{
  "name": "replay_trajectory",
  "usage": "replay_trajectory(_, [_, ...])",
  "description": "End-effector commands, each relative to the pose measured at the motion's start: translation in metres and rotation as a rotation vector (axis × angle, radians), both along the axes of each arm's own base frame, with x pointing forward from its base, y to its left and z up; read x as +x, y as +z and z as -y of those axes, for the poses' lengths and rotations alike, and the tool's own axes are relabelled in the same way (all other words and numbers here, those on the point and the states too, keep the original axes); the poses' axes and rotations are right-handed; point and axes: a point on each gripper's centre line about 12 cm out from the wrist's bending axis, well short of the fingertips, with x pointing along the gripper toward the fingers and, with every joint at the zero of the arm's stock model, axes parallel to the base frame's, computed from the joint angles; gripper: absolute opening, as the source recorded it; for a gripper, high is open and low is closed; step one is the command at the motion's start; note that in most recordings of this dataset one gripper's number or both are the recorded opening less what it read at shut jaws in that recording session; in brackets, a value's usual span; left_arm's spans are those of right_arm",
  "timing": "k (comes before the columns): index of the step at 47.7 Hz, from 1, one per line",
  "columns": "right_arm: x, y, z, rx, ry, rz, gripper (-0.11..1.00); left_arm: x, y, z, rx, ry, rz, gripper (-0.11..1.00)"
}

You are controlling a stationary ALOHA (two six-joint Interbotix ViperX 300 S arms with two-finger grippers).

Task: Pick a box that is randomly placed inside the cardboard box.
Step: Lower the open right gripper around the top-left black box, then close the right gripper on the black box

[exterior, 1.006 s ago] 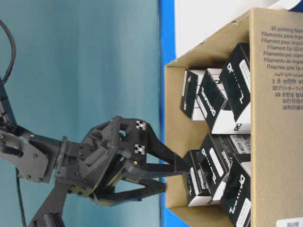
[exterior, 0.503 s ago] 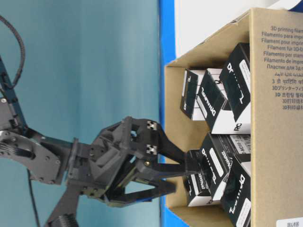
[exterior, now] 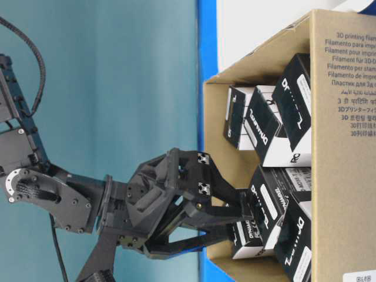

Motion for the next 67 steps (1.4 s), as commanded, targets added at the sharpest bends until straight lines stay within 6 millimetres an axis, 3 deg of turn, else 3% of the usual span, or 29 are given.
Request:
replay_trajectory(1, [0.0,-0.017,-0.003,0.012,0.0,-0.026,0.98,0.002,0.011,0.0,0.002,0.0,0.032,-0.07])
replay_trajectory(30, [-0.002,-0.03,0.0,0.023,-0.014,-0.049,0.98,0.002,0.01,0.0,0.0,0.0,0.029,-0.07])
replay_trajectory(51, [0.002,-0.005,0.001,0.017,-0.017,-0.002,0.97,0.001,0.01,0.0,0.0,0.0,0.028,-0.07])
replay_trajectory(56, [0.0,-0.004,-0.004,0.02,-0.007,-0.019,0.9,0.002,0.01,0.0,0.0,0.0,0.029,-0.07])
replay_trajectory(63, [-0.001,0.002,-0.011,0.018,0.009,-0.029,0.66,0.001,0.01,0.0,0.0,0.0,0.028,-0.07])
replay_trajectory(67, [-0.002,0.006,-0.013,0.015,0.013,-0.023,0.65,0.001,0.01,0.0,0.0,0.0,0.028,-0.07])
